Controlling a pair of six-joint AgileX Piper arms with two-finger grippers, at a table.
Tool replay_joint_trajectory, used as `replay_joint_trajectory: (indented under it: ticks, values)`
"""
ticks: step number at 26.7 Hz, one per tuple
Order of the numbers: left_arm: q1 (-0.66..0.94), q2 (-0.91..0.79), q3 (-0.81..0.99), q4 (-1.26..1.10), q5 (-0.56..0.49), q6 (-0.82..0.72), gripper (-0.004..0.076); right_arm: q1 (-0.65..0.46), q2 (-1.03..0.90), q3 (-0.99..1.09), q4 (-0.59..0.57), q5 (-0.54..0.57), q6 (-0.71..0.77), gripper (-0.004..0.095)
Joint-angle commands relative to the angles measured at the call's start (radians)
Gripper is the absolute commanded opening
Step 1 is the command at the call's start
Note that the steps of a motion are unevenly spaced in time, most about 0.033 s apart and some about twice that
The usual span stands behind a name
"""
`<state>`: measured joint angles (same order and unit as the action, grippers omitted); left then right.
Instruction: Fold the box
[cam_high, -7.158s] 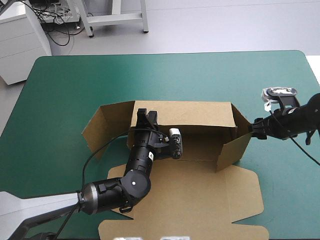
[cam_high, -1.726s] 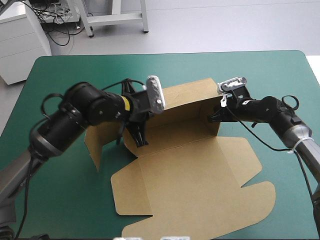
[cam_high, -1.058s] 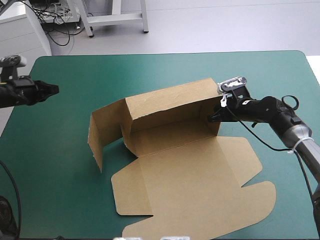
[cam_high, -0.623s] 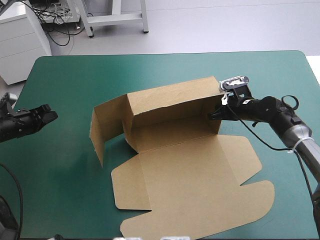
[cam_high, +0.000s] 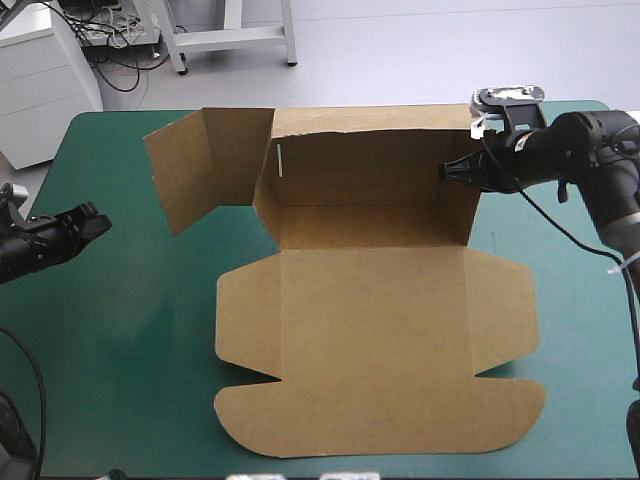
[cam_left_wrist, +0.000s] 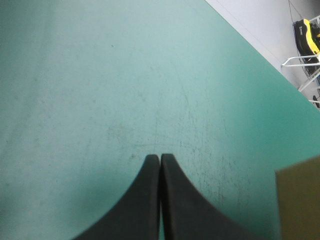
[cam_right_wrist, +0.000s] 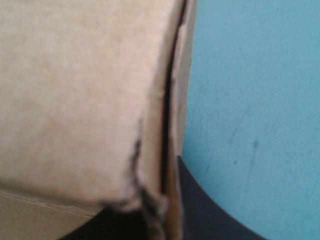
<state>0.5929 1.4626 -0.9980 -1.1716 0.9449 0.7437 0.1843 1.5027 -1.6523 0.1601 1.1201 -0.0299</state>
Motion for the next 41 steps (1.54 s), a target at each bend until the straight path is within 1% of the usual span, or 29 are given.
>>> replay_joint_trajectory:
  ticks: [1,3,8,15,20,29,41]
  values:
    - [0.001,-0.036,-0.021,-0.072,0.008,-0.012,-0.0032,-0.002,-0.038,-0.089,0.06,0.126,0.053,-0.0012]
    - [0.001,-0.036,-0.021,-0.078,0.01,-0.014,-0.0032,-0.002,-0.049,-0.09,0.077,0.126,0.087,-0.0011]
    - [0.001,-0.036,-0.021,-0.078,0.0,-0.067,-0.0032,-0.002,-0.086,-0.067,0.098,0.128,0.096,-0.0011]
    - [0.001,-0.036,-0.021,-0.08,-0.006,-0.067,-0.0032,-0.002,-0.225,0.158,0.109,0.128,0.093,-0.0007]
    - [0.001,-0.036,-0.021,-0.071,-0.006,-0.067,-0.0032,-0.002,-0.261,0.182,0.12,0.128,0.085,-0.0007]
    - [0.001,-0.036,-0.021,-0.066,-0.009,-0.067,-0.0032,-0.002,-0.157,0.182,0.108,0.128,0.07,-0.0005]
    - [0.001,-0.036,-0.021,-0.066,-0.014,-0.043,-0.0032,-0.002,0.042,0.18,0.1,0.128,-0.018,-0.0005]
